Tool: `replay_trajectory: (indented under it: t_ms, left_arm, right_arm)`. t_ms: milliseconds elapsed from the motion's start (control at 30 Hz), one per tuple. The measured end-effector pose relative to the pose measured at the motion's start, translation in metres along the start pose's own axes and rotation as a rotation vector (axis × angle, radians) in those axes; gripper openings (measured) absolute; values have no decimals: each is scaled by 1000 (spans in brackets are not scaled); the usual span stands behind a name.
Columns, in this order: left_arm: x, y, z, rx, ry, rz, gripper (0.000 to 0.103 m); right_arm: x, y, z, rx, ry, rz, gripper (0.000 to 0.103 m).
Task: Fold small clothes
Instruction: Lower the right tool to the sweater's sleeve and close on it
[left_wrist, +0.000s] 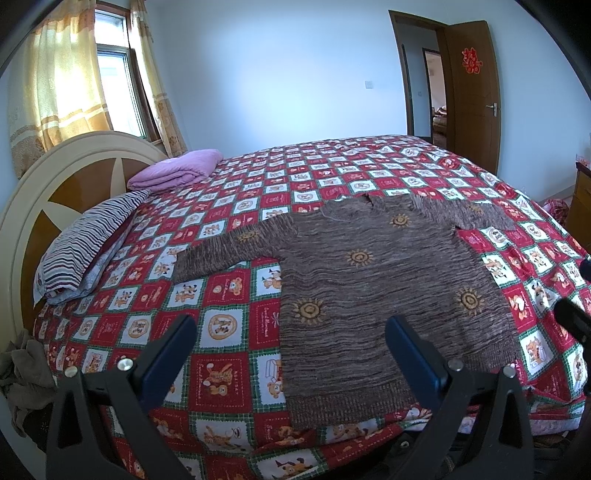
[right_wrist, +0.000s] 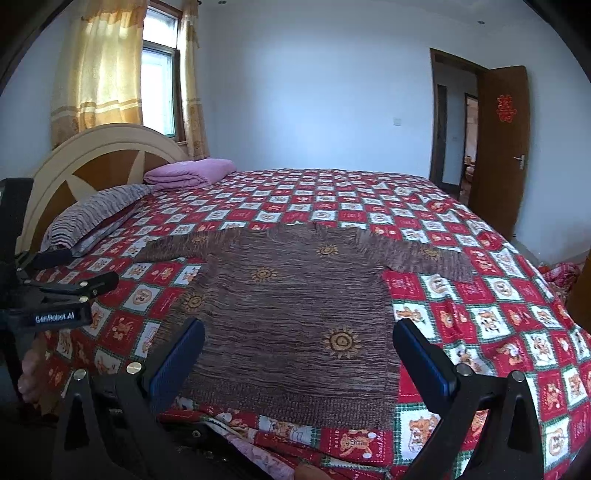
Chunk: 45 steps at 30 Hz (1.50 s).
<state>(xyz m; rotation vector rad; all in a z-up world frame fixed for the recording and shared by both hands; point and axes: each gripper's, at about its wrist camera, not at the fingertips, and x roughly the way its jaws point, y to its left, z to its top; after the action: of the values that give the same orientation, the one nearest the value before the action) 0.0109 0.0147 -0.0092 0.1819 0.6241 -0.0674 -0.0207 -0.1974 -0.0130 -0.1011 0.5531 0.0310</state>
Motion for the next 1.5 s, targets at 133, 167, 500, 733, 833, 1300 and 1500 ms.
replay_trajectory:
  t_ms: [133, 167, 500, 733, 833, 1300, 1500]
  left_arm:
    - [15, 9, -3, -9, -8, -4, 103]
    - [20, 11, -2, -10, -10, -1, 103]
    - [90, 32, 24, -11, 7, 48, 103]
    - [146, 28, 44, 27, 27, 96, 103]
    - [168, 23, 50, 27, 35, 101, 103]
    - [273, -18, 70, 42, 132, 67, 103]
    - [306, -31, 79, 48, 147, 89, 103]
  right_arm:
    - [19, -14, -5, 47, 51, 56, 102]
    - [24, -17, -7, 58, 60, 54, 102]
    - [90, -69, -14, 145, 170, 7, 102]
    - [146, -127, -9, 278, 245, -18, 72]
    - [169, -150, -9, 298, 268, -48, 70]
    - [243, -255, 6, 422, 307, -132, 36]
    - [262, -315, 20, 485, 282, -239, 35]
